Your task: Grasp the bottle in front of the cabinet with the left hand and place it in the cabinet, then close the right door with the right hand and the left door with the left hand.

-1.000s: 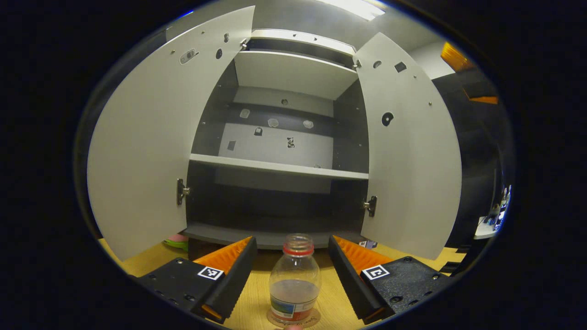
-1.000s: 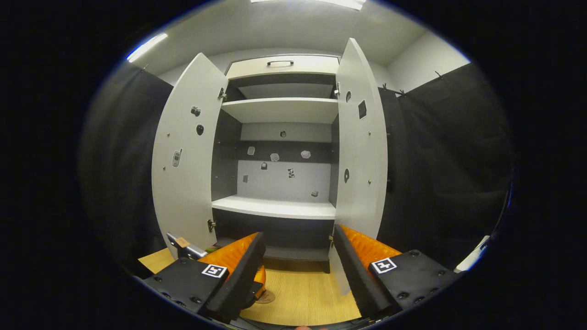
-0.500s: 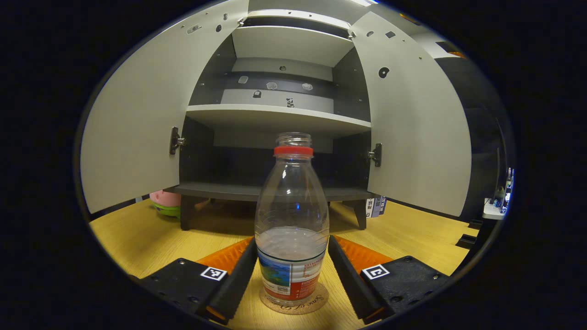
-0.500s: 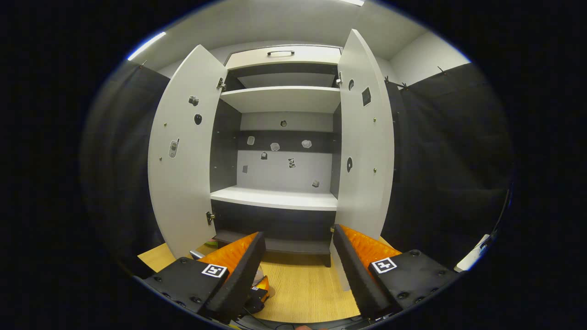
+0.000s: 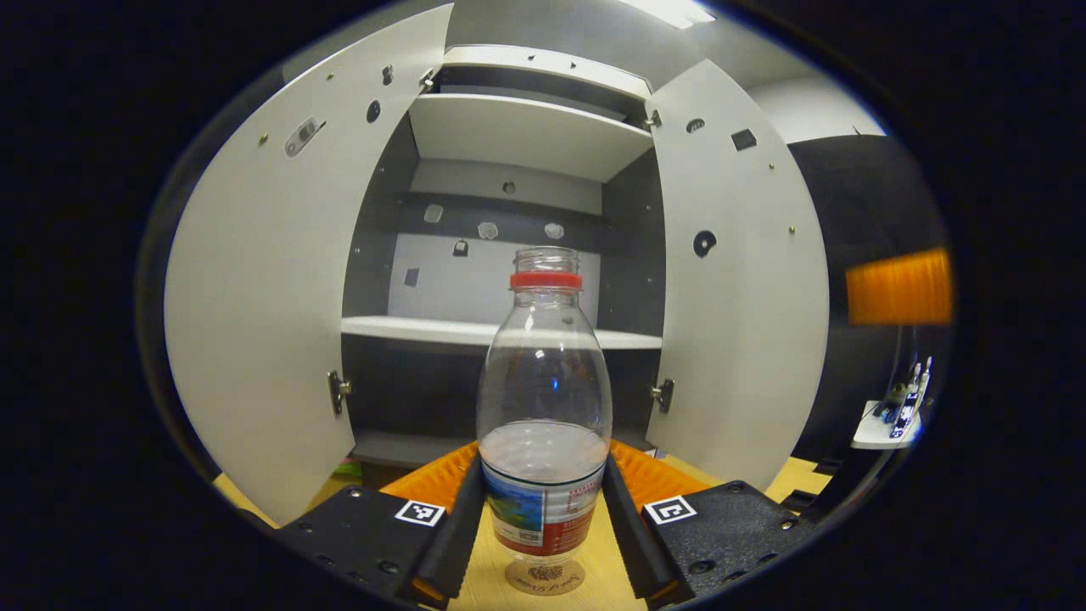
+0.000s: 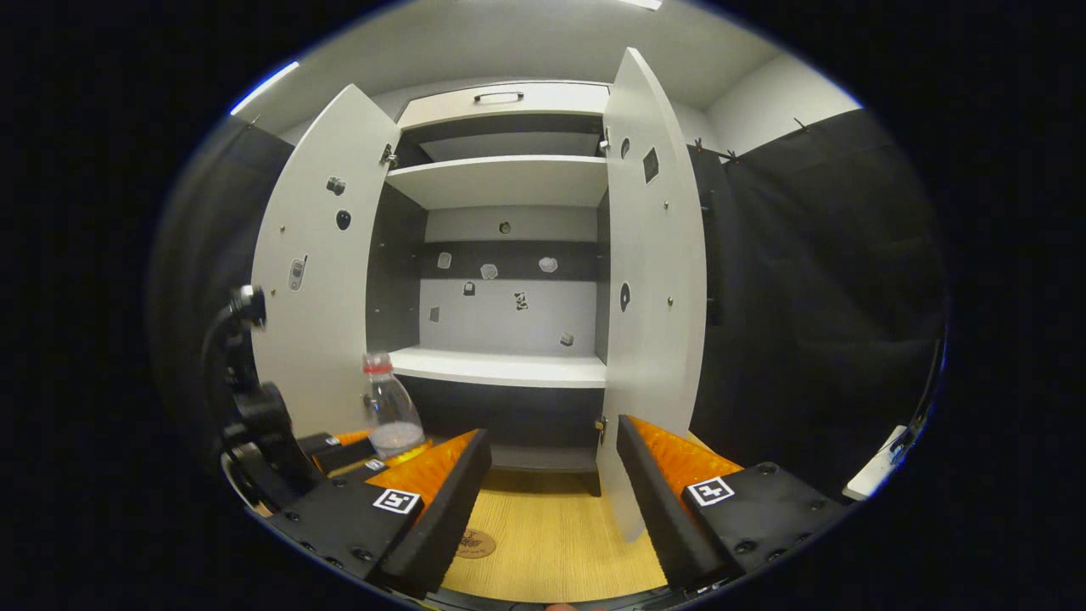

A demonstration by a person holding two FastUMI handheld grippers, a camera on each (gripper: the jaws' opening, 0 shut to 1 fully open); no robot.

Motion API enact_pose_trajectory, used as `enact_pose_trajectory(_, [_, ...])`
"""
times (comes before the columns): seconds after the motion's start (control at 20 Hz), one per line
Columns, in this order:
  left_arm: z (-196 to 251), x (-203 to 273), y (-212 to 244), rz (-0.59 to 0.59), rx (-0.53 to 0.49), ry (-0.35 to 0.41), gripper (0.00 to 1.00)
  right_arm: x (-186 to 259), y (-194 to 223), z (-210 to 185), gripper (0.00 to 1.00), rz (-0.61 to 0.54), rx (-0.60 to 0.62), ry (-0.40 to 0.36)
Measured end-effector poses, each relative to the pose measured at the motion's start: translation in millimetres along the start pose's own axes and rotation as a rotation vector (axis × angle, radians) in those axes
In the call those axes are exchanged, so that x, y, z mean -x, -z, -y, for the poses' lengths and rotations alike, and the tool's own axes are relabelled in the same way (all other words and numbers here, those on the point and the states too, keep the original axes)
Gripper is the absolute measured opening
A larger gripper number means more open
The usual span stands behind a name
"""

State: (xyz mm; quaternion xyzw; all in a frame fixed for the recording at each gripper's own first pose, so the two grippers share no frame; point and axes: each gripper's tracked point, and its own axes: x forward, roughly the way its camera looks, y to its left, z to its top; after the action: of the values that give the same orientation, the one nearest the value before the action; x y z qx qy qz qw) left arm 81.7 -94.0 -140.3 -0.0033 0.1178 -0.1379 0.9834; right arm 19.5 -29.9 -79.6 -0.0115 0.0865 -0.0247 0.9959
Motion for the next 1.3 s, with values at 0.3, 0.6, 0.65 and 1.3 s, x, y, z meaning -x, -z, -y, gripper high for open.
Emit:
enact_pose_trajectory(0.3, [-2.7, -84.9, -151.5, 0.116, -0.008, 0.095, 0.72, -6.5, 7.9, 27.6, 0.98, 0.001, -0.017, 0.045])
enact_pose_trajectory(0.6, [-32.7, -209.1, -167.2, 0.073, 0.012, 0.030, 0.71, -7.0, 3.3, 58.6, 0.98, 0.012, -0.015, 0.114])
enact_pose_trajectory(0.65, [-38.8, -228.4, -160.5, 0.053, 0.015, 0.011, 0.71, -6.1, 1.5, 65.4, 0.98, 0.017, -0.006, 0.131])
enact_pose_trajectory(1.3, [-70.2, -309.8, -82.4, -0.109, -0.013, -0.083, 0.73, -3.1, 7.8, 114.0, 0.98, 0.015, -0.018, 0.245])
